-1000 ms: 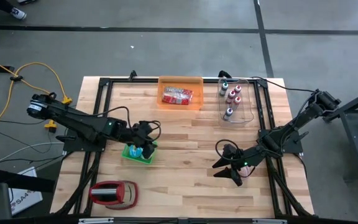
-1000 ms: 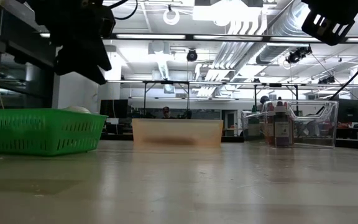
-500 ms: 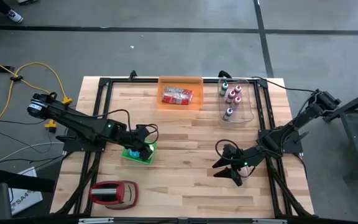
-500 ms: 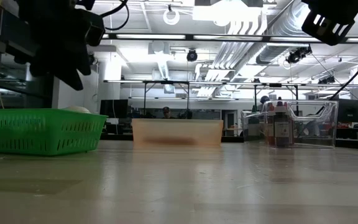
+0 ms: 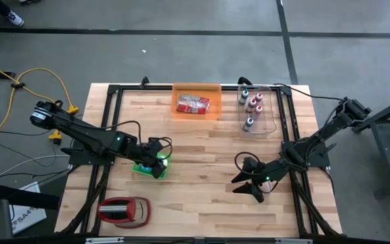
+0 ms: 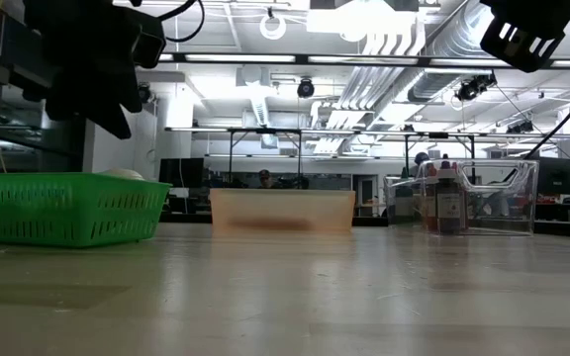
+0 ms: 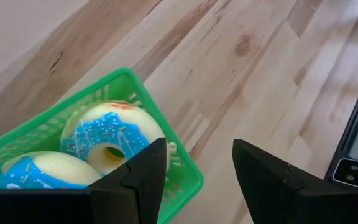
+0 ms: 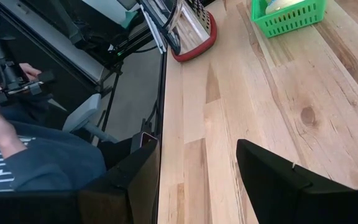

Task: Pick & Place Food Item
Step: Put the brown donut into the green bin

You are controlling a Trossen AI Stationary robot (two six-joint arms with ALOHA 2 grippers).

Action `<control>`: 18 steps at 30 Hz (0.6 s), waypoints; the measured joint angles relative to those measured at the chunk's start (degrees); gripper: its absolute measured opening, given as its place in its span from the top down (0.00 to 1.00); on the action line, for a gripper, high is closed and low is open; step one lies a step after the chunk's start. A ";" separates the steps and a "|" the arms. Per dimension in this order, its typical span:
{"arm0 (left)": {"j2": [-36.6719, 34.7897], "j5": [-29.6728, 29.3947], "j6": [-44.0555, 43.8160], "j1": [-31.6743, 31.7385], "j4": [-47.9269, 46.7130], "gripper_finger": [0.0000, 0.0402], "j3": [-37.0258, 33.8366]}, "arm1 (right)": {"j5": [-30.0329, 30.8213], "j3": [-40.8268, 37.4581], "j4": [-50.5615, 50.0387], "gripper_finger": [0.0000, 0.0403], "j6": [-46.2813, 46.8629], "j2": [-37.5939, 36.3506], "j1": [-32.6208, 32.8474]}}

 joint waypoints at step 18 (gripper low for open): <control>7.09 2.39 38.12 11.65 22.75 0.55 0.08 | -0.02 0.00 0.04 0.49 0.01 0.00 -0.02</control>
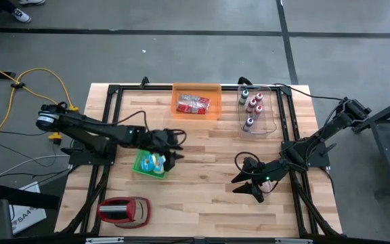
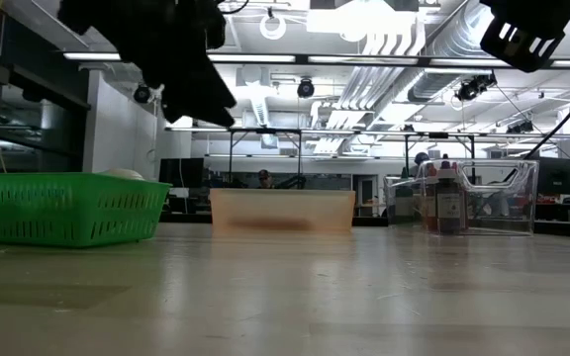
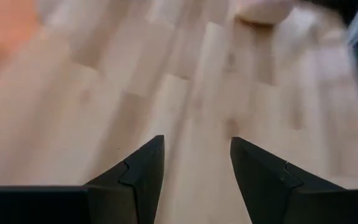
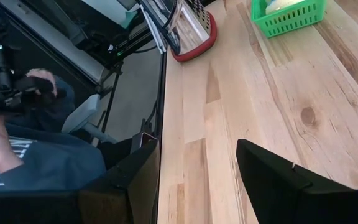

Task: Pick & Place Food Item
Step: Put the brown donut into the green bin

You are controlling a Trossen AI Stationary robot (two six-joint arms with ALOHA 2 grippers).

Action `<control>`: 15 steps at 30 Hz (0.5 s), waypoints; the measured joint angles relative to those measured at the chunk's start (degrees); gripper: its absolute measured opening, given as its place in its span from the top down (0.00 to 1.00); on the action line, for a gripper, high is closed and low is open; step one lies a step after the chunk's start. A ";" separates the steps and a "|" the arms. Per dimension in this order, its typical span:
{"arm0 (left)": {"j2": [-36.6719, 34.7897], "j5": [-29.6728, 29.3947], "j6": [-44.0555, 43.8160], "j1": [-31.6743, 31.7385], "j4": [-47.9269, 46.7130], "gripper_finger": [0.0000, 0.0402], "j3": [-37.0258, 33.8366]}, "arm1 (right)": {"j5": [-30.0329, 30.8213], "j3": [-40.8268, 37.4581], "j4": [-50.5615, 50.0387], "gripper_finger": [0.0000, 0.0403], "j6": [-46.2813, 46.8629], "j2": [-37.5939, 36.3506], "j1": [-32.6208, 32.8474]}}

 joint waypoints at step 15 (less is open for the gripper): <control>0.01 -1.02 26.49 12.37 1.31 0.55 -0.04 | 0.00 0.00 -0.02 0.49 0.00 0.00 0.02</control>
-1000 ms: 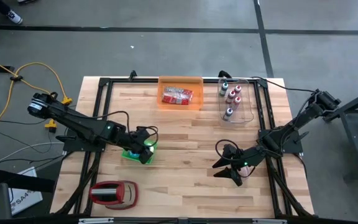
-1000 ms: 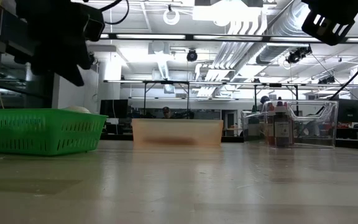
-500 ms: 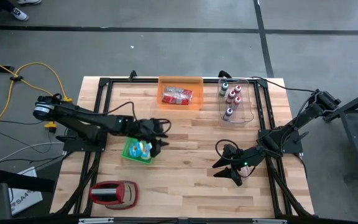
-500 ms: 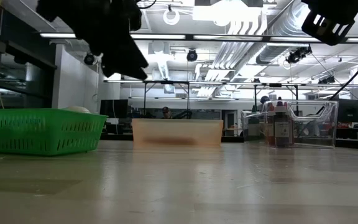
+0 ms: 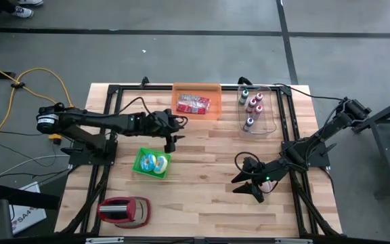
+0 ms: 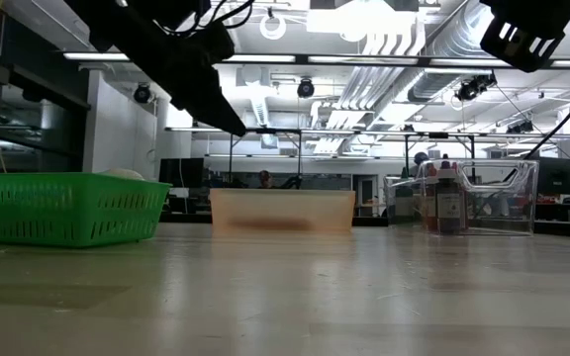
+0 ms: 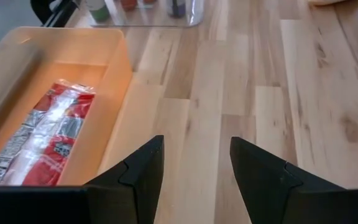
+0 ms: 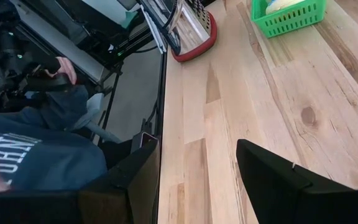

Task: Pick & Place Food Item
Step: Put the brown donut into the green bin

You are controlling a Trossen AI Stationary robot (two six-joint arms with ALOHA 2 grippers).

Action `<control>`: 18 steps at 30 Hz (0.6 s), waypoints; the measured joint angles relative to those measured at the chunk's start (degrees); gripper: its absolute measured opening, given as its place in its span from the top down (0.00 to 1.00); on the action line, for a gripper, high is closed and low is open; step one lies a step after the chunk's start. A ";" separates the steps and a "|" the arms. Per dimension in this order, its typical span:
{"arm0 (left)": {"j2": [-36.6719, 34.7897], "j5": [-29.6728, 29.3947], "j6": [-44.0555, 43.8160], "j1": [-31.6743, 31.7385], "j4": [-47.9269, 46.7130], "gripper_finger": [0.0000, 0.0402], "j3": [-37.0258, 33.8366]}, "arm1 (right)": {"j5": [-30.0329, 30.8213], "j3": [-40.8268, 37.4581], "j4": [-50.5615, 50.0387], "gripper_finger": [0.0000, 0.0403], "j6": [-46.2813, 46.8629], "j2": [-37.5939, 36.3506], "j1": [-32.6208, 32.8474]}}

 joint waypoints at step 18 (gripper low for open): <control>0.00 0.14 -0.17 0.53 0.02 0.55 -0.04 | 0.02 0.00 0.00 0.49 -0.02 0.00 -0.02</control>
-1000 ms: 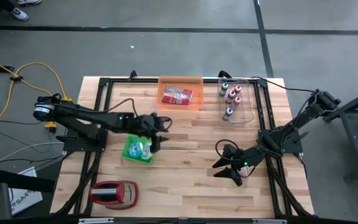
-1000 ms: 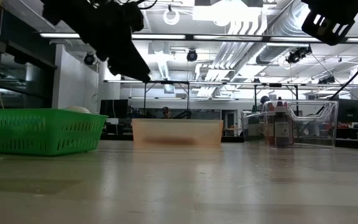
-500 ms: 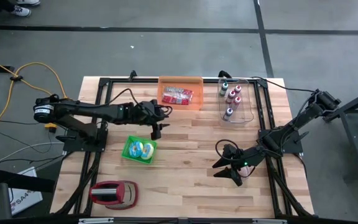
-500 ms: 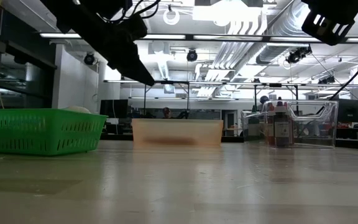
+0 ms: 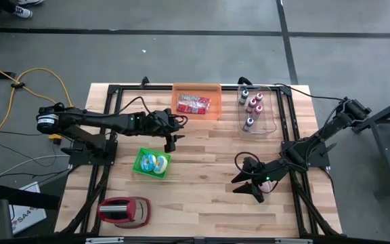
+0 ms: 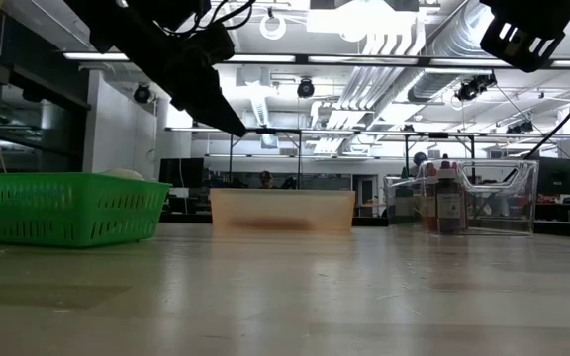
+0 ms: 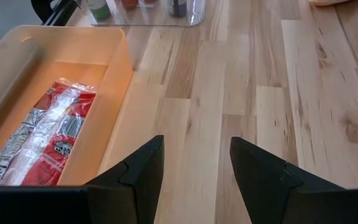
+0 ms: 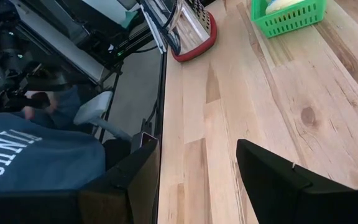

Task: Pick & Place Food Item
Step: Put the brown donut into the green bin

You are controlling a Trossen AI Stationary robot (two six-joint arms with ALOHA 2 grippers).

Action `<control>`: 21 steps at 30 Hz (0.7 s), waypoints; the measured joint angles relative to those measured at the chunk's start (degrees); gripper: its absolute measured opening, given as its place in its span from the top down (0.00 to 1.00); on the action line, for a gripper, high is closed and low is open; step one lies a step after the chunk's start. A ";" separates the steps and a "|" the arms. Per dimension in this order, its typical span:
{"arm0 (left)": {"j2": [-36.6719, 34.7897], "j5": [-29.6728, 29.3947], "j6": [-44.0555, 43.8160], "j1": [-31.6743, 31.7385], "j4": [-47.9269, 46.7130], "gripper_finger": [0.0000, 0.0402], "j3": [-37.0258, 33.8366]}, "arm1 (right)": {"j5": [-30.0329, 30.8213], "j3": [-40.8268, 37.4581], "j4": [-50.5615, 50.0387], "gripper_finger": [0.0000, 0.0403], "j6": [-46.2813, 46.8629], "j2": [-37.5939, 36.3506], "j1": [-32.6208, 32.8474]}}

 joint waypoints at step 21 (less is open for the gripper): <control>0.00 0.01 0.00 0.00 0.00 0.55 -0.01 | 8.26 0.00 -2.78 0.49 -10.81 -0.02 -0.82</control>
